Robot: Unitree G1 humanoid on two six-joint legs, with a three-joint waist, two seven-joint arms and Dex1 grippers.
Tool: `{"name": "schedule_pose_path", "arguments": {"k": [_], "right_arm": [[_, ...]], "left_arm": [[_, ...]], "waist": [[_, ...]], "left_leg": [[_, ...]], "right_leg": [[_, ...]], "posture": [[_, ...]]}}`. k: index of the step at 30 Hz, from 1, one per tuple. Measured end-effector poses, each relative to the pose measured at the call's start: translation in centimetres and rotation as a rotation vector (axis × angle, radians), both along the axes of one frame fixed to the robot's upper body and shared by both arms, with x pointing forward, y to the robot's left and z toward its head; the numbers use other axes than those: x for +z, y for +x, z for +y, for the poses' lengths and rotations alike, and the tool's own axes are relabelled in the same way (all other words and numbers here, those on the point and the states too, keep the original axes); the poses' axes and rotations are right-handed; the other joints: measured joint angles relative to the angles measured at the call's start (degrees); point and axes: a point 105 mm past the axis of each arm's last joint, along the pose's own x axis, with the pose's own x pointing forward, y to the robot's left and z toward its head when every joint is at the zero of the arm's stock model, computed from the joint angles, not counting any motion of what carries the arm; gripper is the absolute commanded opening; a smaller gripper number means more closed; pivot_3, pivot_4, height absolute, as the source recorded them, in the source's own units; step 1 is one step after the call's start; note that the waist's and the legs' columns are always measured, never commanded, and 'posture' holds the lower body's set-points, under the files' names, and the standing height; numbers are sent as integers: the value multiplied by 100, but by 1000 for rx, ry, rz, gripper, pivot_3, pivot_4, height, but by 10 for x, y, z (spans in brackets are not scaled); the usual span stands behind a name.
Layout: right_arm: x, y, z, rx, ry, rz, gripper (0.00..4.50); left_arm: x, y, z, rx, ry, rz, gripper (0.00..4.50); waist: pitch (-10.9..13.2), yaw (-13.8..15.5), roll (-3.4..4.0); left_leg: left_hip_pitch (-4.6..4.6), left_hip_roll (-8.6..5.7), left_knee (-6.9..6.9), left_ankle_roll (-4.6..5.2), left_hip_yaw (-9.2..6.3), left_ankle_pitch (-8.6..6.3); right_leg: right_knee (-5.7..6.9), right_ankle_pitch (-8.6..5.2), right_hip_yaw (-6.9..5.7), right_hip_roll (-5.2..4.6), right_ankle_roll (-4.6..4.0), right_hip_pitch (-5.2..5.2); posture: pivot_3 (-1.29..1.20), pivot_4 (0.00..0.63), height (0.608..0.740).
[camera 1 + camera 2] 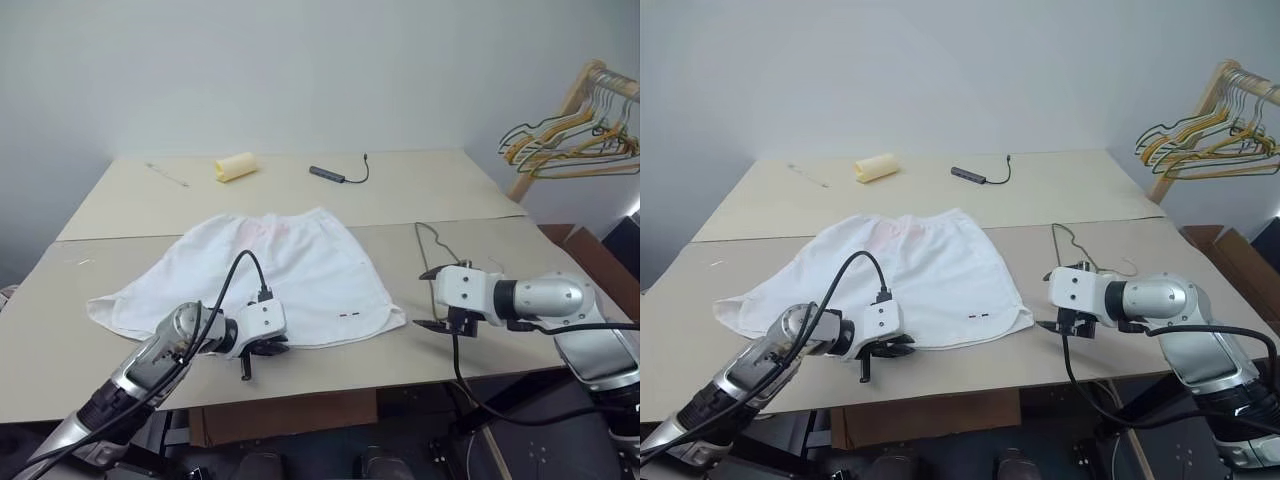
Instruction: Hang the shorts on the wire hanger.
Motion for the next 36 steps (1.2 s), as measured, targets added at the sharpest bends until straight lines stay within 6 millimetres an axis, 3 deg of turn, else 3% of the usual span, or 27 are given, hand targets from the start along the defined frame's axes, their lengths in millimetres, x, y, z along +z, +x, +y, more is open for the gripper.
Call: {"name": "schedule_pose_path", "arguments": {"k": [4,6,9,14,19,21,24,27,30,36], "right_arm": [[3,2,1,1,0,-10,4500],[3,2,1,0,0,-10,4500],[3,3,2,-1,4,-12,4500],[4,5,2,-3,6,-14,4500],[3,6,5,-1,18,-17,4500],[3,6,5,-1,17,-17,4500],[3,7,5,-1,19,-18,4500],[4,7,5,0,19,-19,4500],[4,6,6,2,20,-20,4500],[0,2,5,-6,21,-4,4500]], "left_arm": [[1,-2,8,-15,29,-18,19],[2,-8,23,-19,62,-23,19],[6,-14,61,5,156,-39,19],[16,-17,149,128,385,-37,19],[19,-2,194,217,517,-130,19],[19,7,205,246,558,-196,19],[19,22,190,253,471,-284,19],[20,24,167,251,292,-268,945],[29,12,152,193,171,-204,1960],[48,-21,172,135,182,-59,3893]], "waist": [[0,-40,0],[0,-88,0],[0,-155,1],[6,-160,10],[9,-20,14],[9,19,14],[7,150,15],[5,212,11],[4,168,9],[6,38,10]], "left_leg": [[3,2,-6,0,0,0],[5,4,-16,1,1,-1],[8,8,-29,1,1,-1],[22,10,-38,0,6,-1],[12,9,-37,-3,17,-3],[-3,9,-37,-3,22,-2],[-54,9,-27,-3,30,-1],[-80,9,-20,-4,34,-1],[-86,9,-21,-9,36,-5],[-79,12,-23,-13,34,-8]], "right_leg": [[0,-1,1,2,-2,-2],[0,-3,2,2,-5,-4],[1,-9,-2,3,-16,-10],[4,-15,-6,-3,-25,-10],[0,-16,-8,-12,-24,-18],[1,-15,-8,-12,-24,-32],[10,-9,-7,-12,-24,-76],[9,30,-8,-11,-33,-96],[3,26,-7,-10,-33,-99],[6,-17,-6,-8,-17,-97]], "posture": [[112,0,740],[118,0,740],[125,0,740],[134,0,740],[134,0,740],[129,0,740],[119,0,740],[109,0,740],[102,0,740],[106,0,740]]}}
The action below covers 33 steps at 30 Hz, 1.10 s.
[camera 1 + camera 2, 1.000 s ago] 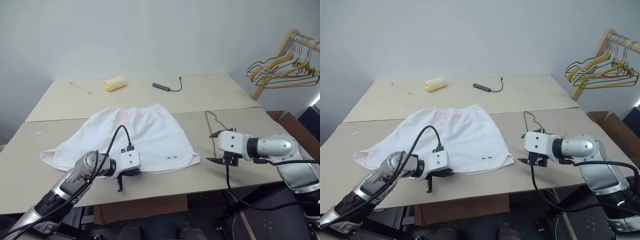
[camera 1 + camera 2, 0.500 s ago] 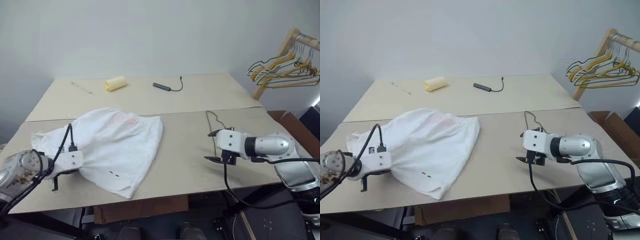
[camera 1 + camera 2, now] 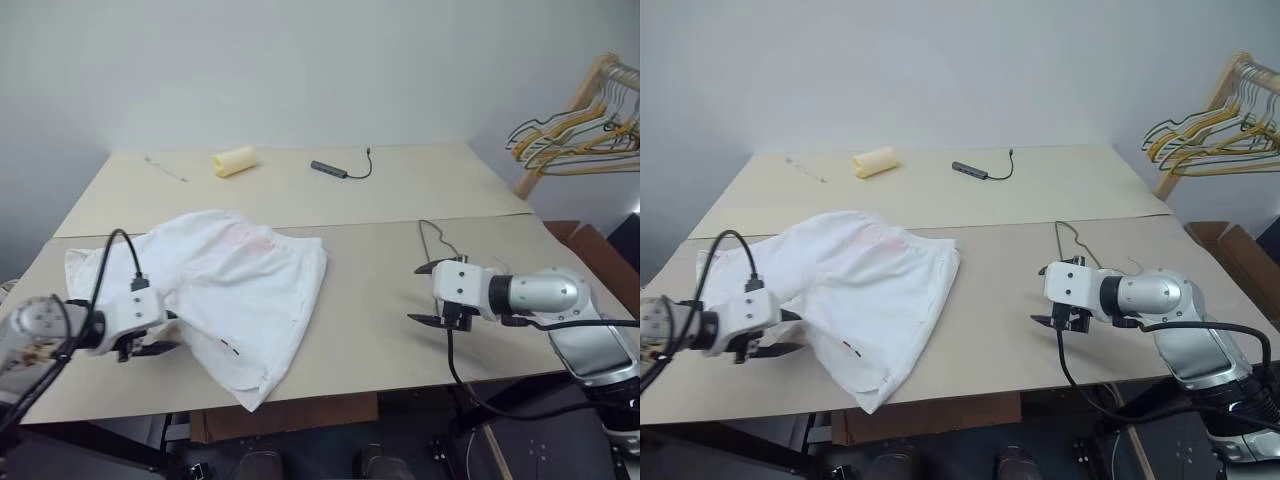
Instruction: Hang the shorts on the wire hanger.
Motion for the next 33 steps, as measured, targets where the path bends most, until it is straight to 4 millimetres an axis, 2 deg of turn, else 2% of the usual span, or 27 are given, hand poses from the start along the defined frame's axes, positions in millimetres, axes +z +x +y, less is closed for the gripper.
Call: {"name": "schedule_pose_path", "arguments": {"k": [2,4,6,9,13,16,19,23,27,33], "right_arm": [[0,0,0,-5,1,1,4500],[0,0,0,-6,2,0,4500],[0,0,0,-7,2,0,4500],[0,0,1,-6,6,-2,4500],[1,1,2,-8,10,-12,4500],[2,0,3,-13,13,-21,4500],[2,0,3,-20,16,-25,4500],[2,0,4,-25,18,-29,4500],[1,-2,4,-29,20,-28,4500],[1,-2,4,-37,21,-34,4500]], "left_arm": [[1,-11,8,-14,33,52,4485],[1,-18,7,-32,8,80,4485],[6,-23,-3,-64,-62,100,4485],[18,-25,-31,-139,-214,73,4485],[19,-31,-79,-221,-457,87,4485],[10,-35,-110,-243,-545,147,4485],[-9,-33,-131,-205,-568,205,4485],[-35,-33,-144,-175,-496,262,4485],[-50,-26,-142,-121,-408,244,4485],[-49,-20,-141,-88,-400,251,2677]], "waist": [[0,-34,0],[0,-38,0],[0,-42,-1],[-1,-12,0],[-2,-25,-2],[-3,-40,-4],[-4,-48,-5],[-5,-80,-6],[-5,-82,-7],[-6,-86,-7]], "left_leg": [[9,0,1,0,1,0],[8,1,7,-1,1,1],[9,2,10,-1,1,1],[8,-1,12,-1,1,1],[7,-1,12,0,0,1],[11,-3,13,0,-4,1],[19,-4,18,2,-9,2],[31,-5,19,2,-13,2],[37,-5,19,2,-16,2],[41,-6,19,2,-16,2]], "right_leg": [[1,-1,1,-1,0,8],[5,0,0,-1,1,8],[7,0,0,-1,1,9],[6,1,0,-5,2,11],[8,11,2,0,19,12],[9,20,3,3,34,19],[9,22,5,7,36,27],[7,13,8,8,21,39],[7,7,8,8,11,47],[4,7,8,6,10,52]], "posture": [[107,0,740],[105,0,740],[104,0,740],[93,0,740],[78,0,740],[67,0,740],[61,0,740],[55,0,740],[58,0,740],[65,0,740]]}}
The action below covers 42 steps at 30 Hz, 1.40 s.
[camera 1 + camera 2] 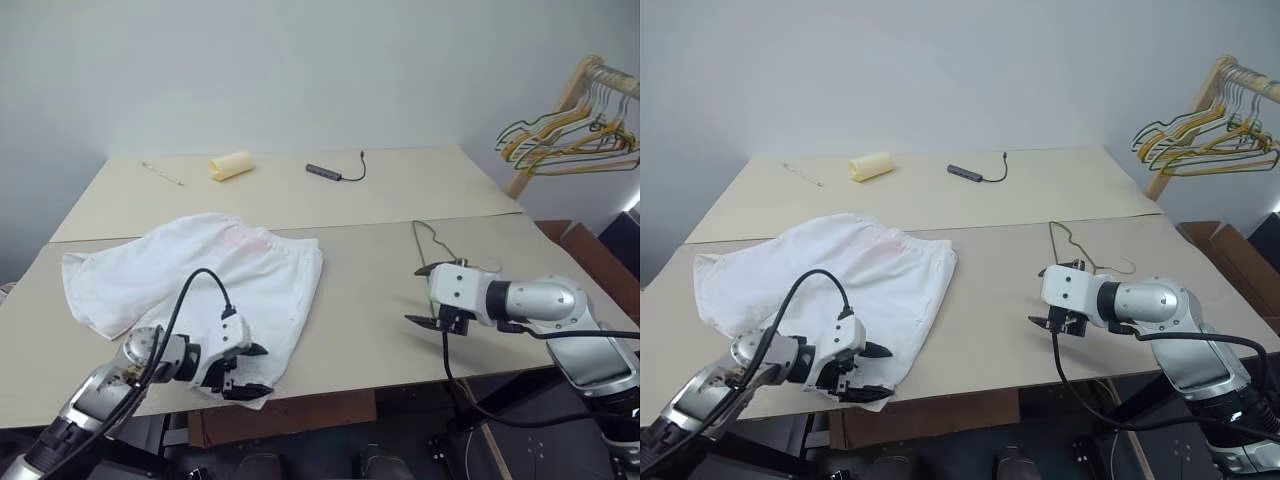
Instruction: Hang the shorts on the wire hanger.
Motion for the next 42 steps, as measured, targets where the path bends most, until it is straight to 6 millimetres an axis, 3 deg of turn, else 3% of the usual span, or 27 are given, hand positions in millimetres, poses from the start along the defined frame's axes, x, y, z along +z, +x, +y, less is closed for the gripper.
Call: {"name": "schedule_pose_path", "arguments": {"k": [8,13,17,22,28,37,42], "right_arm": [[6,5,4,7,6,-25,4500],[1,11,21,69,36,-45,4500],[-13,23,54,212,11,-135,4500],[-33,60,87,305,-115,-338,4500],[-38,92,125,382,-175,-493,4500],[-38,96,171,500,-172,-596,4500],[-44,89,175,572,-196,-588,2811]], "left_arm": [[-1,-1,6,-4,19,16,17],[1,-9,16,-26,57,32,17],[10,-14,29,-16,86,-12,17],[33,-19,48,-3,120,-73,17],[50,-28,59,14,119,-105,17],[65,-39,59,-3,106,-124,17],[66,-41,60,0,112,-131,0]], "waist": [[0,-15,0],[0,-91,-1],[2,-197,-4],[3,-221,-2],[3,-215,-2],[5,-124,1],[5,-81,2]], "left_leg": [[0,0,0,0,-2,0],[-1,1,-1,0,-6,0],[-1,2,-2,0,-8,0],[-2,1,-2,0,-2,2],[-17,1,-16,-1,-1,3],[-22,1,-32,-12,-6,9],[-15,0,-31,-19,-8,13]], "right_leg": [[0,-1,-1,1,0,0],[0,-1,-2,1,-1,0],[2,0,-2,3,-2,-1],[4,3,-1,-2,-7,-7],[6,28,0,-1,-43,-26],[16,34,-4,1,-31,-37],[31,25,-5,1,-44,-35]], "posture": [[77,0,740],[88,0,740],[107,0,740],[136,0,740],[172,0,740],[207,0,740],[219,0,740]]}}
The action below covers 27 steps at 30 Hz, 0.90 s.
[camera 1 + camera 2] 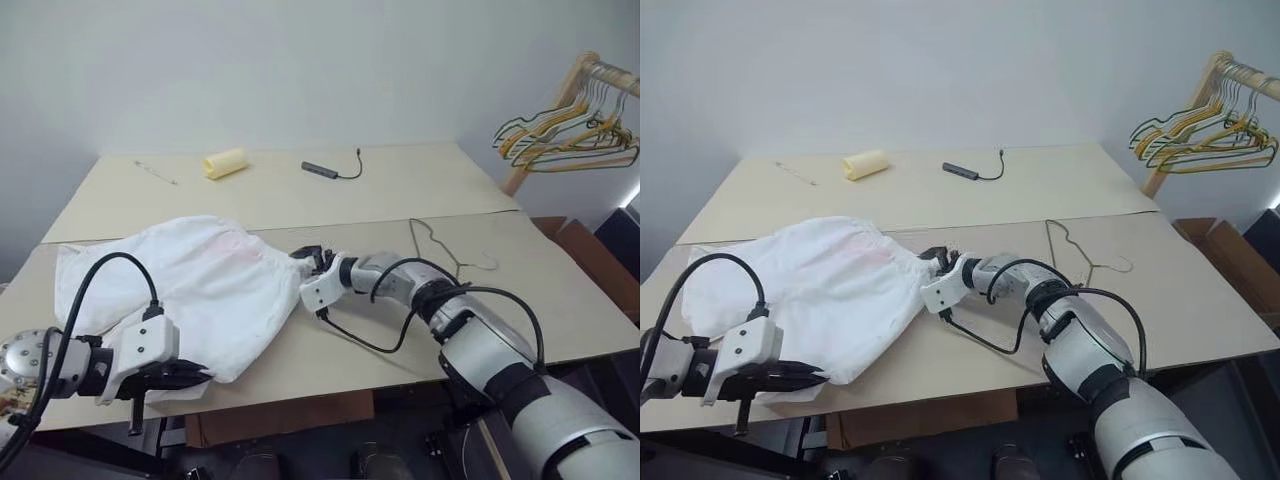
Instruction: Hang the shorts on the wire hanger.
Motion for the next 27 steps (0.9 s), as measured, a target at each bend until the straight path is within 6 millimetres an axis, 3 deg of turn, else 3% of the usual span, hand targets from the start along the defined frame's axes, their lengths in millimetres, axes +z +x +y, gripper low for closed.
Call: {"name": "schedule_pose_path", "arguments": {"k": [7,8,13,20,27], "right_arm": [[-13,-3,2,1,-27,15,204],[-14,-3,1,2,-36,14,30],[-11,2,4,-21,-46,-6,30],[-2,28,-6,-200,-55,-103,30],[12,48,-41,-335,-42,-133,30]], "left_arm": [[-1,-3,2,12,9,4,0],[-1,-3,3,15,10,2,0],[-2,6,9,51,48,-47,0],[-28,61,38,163,250,-170,0],[-34,132,36,187,399,-371,0]], "waist": [[0,-3,-1],[0,-3,0],[0,1,0],[0,138,0],[-4,184,-5]], "left_leg": [[24,2,0,-8,-8,5],[25,3,-1,-9,-10,6],[28,4,-4,-12,-14,8],[22,3,-14,-25,-10,19],[5,-1,-15,-28,-6,21]], "right_leg": [[59,-35,1,8,-50,-6],[61,-36,0,9,-52,-6],[62,-37,0,12,-53,-5],[62,-37,-2,13,-53,-11],[51,-14,-5,9,-13,-15]], "posture": [[230,0,740],[230,0,740],[225,0,740],[170,0,740],[102,0,740]]}}
